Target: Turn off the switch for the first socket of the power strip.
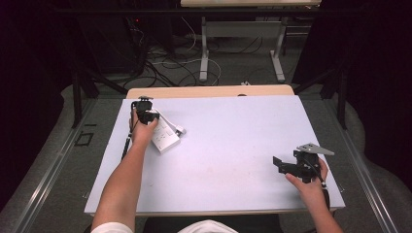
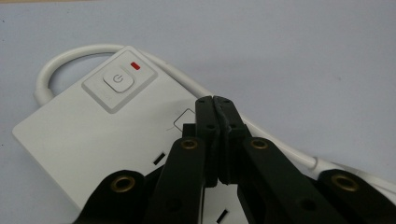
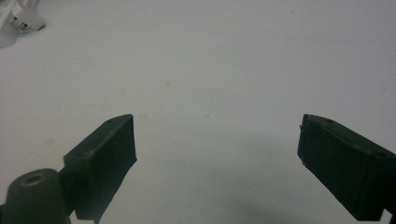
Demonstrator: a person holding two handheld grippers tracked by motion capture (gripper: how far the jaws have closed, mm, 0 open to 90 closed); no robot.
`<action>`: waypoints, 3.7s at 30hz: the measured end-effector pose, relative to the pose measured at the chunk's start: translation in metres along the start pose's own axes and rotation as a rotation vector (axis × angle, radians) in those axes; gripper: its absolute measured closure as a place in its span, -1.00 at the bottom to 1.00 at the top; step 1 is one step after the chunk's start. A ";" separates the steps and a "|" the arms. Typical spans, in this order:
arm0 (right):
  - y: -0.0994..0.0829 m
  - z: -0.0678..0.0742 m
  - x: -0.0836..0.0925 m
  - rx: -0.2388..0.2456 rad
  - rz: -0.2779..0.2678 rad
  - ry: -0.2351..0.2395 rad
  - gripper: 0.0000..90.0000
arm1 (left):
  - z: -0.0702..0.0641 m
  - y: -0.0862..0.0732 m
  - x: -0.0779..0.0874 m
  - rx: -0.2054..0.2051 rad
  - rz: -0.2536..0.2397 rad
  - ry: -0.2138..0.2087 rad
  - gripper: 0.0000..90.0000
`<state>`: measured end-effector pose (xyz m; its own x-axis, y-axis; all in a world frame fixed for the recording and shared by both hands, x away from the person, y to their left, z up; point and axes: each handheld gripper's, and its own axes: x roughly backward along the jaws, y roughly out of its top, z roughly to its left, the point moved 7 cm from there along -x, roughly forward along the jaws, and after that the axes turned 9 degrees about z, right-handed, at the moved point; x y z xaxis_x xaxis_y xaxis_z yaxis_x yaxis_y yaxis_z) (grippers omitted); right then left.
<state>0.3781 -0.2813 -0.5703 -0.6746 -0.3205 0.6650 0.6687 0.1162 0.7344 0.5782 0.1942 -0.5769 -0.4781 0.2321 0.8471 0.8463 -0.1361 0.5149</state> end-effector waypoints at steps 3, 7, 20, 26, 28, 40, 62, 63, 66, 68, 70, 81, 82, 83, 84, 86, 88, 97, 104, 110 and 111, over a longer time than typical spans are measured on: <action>0.000 0.000 0.000 -0.007 -0.005 -0.004 -0.76 | 0.000 0.000 -0.002 0.000 0.000 0.005 1.00; 0.000 0.000 -0.001 -0.003 -0.005 -0.004 -0.76 | 0.000 -0.001 -0.003 0.000 0.006 0.010 1.00; 0.000 0.001 0.000 -0.005 0.002 0.004 -0.76 | -0.001 -0.002 -0.003 0.010 -0.004 0.013 1.00; 0.000 0.001 0.000 -0.007 0.004 0.004 -0.76 | 0.000 -0.003 -0.003 0.014 -0.001 0.009 1.00; 0.000 0.000 0.000 -0.006 -0.004 -0.004 -0.76 | 0.000 -0.003 -0.003 0.021 -0.006 0.009 1.00; 0.000 0.001 0.001 -0.004 0.004 0.004 -0.76 | -0.001 -0.005 -0.004 0.014 0.013 -0.015 1.00; 0.000 -0.001 0.001 -0.005 0.003 0.004 -0.76 | -0.002 -0.004 -0.005 0.024 0.000 -0.003 1.00; 0.000 -0.001 0.001 -0.004 0.004 0.004 -0.76 | -0.002 -0.004 -0.004 0.023 0.001 -0.003 1.00; 0.000 -0.001 0.001 -0.003 0.002 0.004 -0.75 | 0.000 -0.005 -0.003 0.014 0.012 0.001 1.00; 0.000 -0.001 0.001 -0.004 0.003 0.005 -0.75 | 0.000 -0.005 -0.003 0.018 0.007 0.005 1.00; 0.000 -0.001 0.001 -0.005 -0.003 0.000 -0.75 | 0.001 -0.004 -0.002 0.024 0.005 0.004 1.00; 0.000 -0.001 0.001 -0.012 0.001 0.010 -0.75 | 0.000 -0.004 0.001 0.011 0.003 0.000 1.00; 0.000 -0.001 0.001 -0.012 0.001 0.010 -0.75 | -0.001 -0.003 0.001 0.008 -0.001 0.001 1.00; 0.000 -0.001 0.000 -0.012 0.002 0.011 -0.75 | -0.001 -0.003 0.002 0.005 0.000 -0.001 1.00; 0.000 -0.001 0.000 -0.012 0.002 0.011 -0.75 | -0.002 -0.003 0.002 0.005 0.002 -0.003 1.00; 0.000 -0.001 0.000 -0.007 0.003 0.012 -0.74 | -0.003 -0.004 0.003 0.005 0.005 -0.004 1.00; 0.000 -0.001 0.000 -0.009 0.003 0.014 -0.74 | -0.003 -0.003 0.003 -0.002 -0.004 -0.001 1.00; 0.000 -0.001 0.001 -0.015 0.001 0.010 -0.74 | -0.008 -0.004 0.009 -0.024 -0.008 -0.014 0.99; 0.000 0.000 0.000 -0.004 -0.004 0.006 -0.74 | -0.013 -0.004 0.014 -0.034 -0.009 -0.025 0.92; 0.000 0.001 0.002 0.002 -0.003 0.011 -0.73 | -0.018 -0.005 0.021 -0.054 0.000 -0.045 0.79; 0.000 0.001 0.002 0.002 -0.003 0.011 -0.73 | -0.019 -0.005 0.022 -0.058 -0.003 -0.044 0.79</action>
<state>0.3768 -0.2810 -0.5692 -0.6729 -0.3312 0.6615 0.6662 0.1175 0.7365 0.5587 0.1817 -0.5587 -0.4689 0.2749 0.8394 0.8292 -0.1902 0.5255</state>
